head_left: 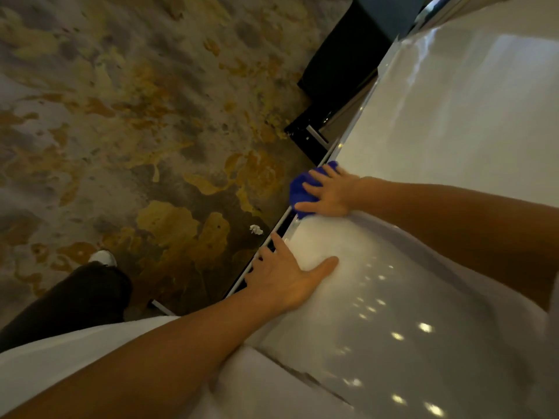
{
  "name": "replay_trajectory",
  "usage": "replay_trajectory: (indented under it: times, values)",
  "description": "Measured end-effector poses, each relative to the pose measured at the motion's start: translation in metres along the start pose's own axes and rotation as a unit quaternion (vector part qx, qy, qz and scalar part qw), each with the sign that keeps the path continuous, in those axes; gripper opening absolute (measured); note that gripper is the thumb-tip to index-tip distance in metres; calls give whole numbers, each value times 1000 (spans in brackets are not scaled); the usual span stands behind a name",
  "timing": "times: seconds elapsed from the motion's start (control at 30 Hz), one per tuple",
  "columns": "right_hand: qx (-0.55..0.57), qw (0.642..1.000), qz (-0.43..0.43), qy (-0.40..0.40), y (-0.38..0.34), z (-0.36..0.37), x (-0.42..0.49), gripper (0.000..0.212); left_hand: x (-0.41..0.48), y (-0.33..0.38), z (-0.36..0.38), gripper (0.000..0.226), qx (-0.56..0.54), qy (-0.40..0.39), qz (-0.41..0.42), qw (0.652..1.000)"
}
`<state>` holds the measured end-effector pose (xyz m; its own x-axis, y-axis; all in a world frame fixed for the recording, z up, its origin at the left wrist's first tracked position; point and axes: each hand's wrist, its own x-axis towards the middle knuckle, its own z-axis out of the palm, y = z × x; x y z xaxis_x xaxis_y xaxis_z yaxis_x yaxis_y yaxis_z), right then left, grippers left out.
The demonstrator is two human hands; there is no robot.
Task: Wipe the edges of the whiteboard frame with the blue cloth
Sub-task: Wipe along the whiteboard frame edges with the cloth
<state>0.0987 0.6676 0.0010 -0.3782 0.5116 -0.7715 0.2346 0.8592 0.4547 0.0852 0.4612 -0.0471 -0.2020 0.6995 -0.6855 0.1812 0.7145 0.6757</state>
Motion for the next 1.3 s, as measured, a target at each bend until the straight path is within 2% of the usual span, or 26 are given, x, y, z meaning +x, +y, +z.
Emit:
replay_trajectory:
  times: [0.03, 0.1, 0.17, 0.23, 0.27, 0.33, 0.4, 0.47, 0.53, 0.6, 0.67, 0.7, 0.77, 0.83, 0.87, 0.97, 1.03, 1.1, 1.17, 1.23, 1.3]
  values:
    - [16, 999, 51, 2, 15, -2, 4, 88, 2, 2, 0, 142, 18, 3, 23, 1000]
    - [23, 999, 43, 7, 26, -2, 13, 97, 9, 7, 2, 138, 37, -2, 46, 998]
    - [21, 998, -65, 8, 12, 7, 14, 103, 10, 13, 8, 135, 32, -25, 51, 998]
    - [23, 988, -151, 3, 16, 12, 24, 89, 20, 23, 12, 132, 33, -50, 53, 997]
    - [12, 987, -162, 19, 29, 9, 35, 77, 24, 28, 10, 131, 41, -59, 54, 996]
    - [-21, 996, -81, 35, 63, -3, 55, 70, 39, 35, 3, 129, 51, -80, 60, 994]
    - [-5, 999, 37, 11, 98, -14, 73, 82, 55, 47, -3, 128, 42, -120, 51, 991]
    - [19, 998, 58, 26, 112, -10, 86, 90, 64, 58, -9, 127, 24, -142, 46, 988]
    - [59, 997, 17, 48, 92, -2, 79, 93, 77, 66, -16, 126, 16, -166, 45, 985]
    - [80, 992, -80, 56, 54, 11, 59, 92, 87, 75, -20, 124, 23, -177, 54, 982]
    - [83, 988, -120, 39, 46, 14, 53, 89, 95, 88, -25, 123, 26, -177, 63, 982]
    - [85, 990, -104, 39, 60, 12, 60, 85, 96, 94, -26, 121, 22, -187, 66, 980]
    - [87, 995, 13, 49, 102, 9, 77, 79, 100, 105, -25, 122, 21, -216, 83, 973]
    - [97, 986, 127, 38, 142, 13, 94, 83, 112, 118, -23, 130, 12, -243, 86, 966]
    - [106, 983, 149, 31, 155, 17, 101, 86, 121, 127, -21, 133, 7, -252, 80, 965]
    - [110, 984, 140, 29, 161, 35, 107, 87, 144, 150, -8, 138, -5, -257, 46, 965]
    - [101, 983, 147, 54, 166, 52, 108, 85, 162, 159, 2, 138, -116, -246, 6, 962]
    - [110, 976, 171, 82, 180, 65, 111, 81, 188, 175, 15, 129, -222, -243, -48, 943]
    - [122, 971, 183, 90, 187, 71, 113, 76, 216, 193, 24, 131, -265, -266, -112, 920]
    - [129, 970, 189, 86, 196, 81, 121, 73, 250, 218, 42, 115, -285, -264, -128, 913]
    - [118, 971, 194, 72, 205, 82, 135, 74, 288, 237, 52, 85, -297, -240, -72, 921]
